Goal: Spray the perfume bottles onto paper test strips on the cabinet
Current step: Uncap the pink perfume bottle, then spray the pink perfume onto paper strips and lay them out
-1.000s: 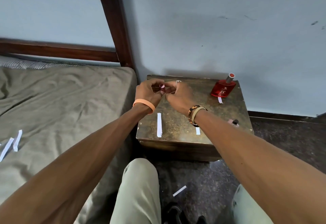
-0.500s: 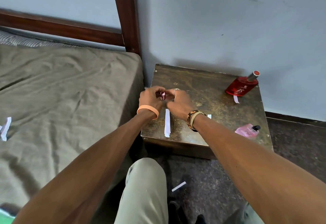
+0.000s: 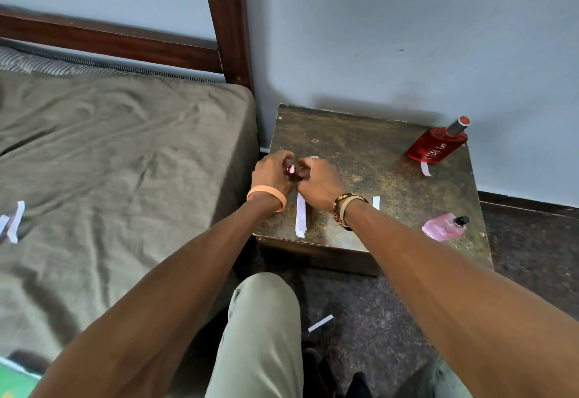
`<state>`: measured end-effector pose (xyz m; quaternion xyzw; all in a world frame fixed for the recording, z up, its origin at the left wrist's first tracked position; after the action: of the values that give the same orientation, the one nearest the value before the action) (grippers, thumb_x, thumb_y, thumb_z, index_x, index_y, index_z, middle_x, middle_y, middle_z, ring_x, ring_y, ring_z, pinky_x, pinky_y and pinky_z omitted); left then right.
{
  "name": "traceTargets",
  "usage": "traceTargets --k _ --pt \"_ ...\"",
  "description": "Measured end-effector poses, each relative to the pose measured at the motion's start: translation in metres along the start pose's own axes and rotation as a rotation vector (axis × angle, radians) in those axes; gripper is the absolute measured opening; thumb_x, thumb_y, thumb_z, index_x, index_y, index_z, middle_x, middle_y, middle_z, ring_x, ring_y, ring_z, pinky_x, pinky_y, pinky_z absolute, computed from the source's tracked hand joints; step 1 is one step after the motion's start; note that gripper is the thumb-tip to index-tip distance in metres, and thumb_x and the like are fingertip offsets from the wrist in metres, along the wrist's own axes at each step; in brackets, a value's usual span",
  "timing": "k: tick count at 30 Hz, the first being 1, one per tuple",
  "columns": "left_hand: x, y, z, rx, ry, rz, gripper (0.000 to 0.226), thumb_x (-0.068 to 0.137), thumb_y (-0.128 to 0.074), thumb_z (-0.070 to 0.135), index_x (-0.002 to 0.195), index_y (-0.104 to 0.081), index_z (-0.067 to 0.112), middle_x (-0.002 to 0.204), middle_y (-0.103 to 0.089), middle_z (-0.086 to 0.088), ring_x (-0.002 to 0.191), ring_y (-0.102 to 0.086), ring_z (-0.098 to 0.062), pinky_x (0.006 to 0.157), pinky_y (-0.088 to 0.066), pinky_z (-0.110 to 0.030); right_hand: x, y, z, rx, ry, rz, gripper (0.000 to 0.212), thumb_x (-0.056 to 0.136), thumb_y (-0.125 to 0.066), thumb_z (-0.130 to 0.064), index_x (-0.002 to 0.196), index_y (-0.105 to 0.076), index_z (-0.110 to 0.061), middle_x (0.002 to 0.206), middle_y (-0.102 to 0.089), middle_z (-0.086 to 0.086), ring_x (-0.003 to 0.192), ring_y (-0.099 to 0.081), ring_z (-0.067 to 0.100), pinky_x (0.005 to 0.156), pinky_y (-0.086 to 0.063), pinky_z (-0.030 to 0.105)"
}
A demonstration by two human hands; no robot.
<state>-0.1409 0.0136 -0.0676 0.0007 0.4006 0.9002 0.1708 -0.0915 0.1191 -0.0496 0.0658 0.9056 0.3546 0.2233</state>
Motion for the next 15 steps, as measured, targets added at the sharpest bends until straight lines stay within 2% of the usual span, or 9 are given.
traceTargets --k 4,8,12,15 --pt "-0.005 0.014 0.002 0.043 -0.043 0.069 0.047 0.078 -0.07 0.01 0.123 -0.06 0.016 0.12 -0.063 -0.009 0.11 -0.059 -0.026 0.095 -0.048 -0.037 -0.01 0.023 0.008 0.023 -0.016 0.092 0.06 0.081 -0.057 0.003 0.14 -0.051 -0.01 0.128 -0.064 0.007 0.118 -0.059 0.022 0.1 -0.047 0.03" --pt "-0.011 0.027 0.019 0.043 -0.124 0.195 0.05 0.076 -0.062 -0.004 0.123 -0.06 0.012 0.119 -0.062 -0.011 0.111 -0.057 -0.027 0.1 -0.045 -0.038 -0.03 0.057 0.032 0.029 -0.077 0.216 0.055 0.085 -0.053 0.004 0.138 -0.053 -0.01 0.126 -0.065 0.006 0.115 -0.06 0.02 0.1 -0.047 0.03" --pt "-0.023 0.015 0.057 0.047 -0.223 0.114 0.041 0.083 -0.056 -0.004 0.119 -0.062 0.015 0.119 -0.064 -0.008 0.111 -0.059 -0.022 0.101 -0.046 -0.035 -0.054 0.083 0.056 0.046 -0.142 0.304 0.045 0.09 -0.049 0.004 0.132 -0.059 -0.009 0.126 -0.064 0.006 0.117 -0.058 0.022 0.096 -0.043 0.025" --pt "-0.035 -0.009 0.086 0.046 -0.248 0.011 0.033 0.085 -0.057 0.001 0.113 -0.067 0.017 0.115 -0.067 -0.005 0.105 -0.063 -0.019 0.096 -0.051 -0.035 -0.069 0.093 0.07 0.056 -0.158 0.354 0.042 0.09 -0.048 0.005 0.127 -0.062 -0.01 0.123 -0.066 0.008 0.116 -0.06 0.024 0.1 -0.048 0.039"
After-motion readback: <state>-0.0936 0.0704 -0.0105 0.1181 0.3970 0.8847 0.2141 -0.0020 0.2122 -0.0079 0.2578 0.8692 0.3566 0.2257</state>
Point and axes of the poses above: each hand's wrist, its own x-axis towards the middle knuckle, its own y-axis out of the back of the hand, z = x × y, the point moved 2 cm from there along x, towards the middle knuckle
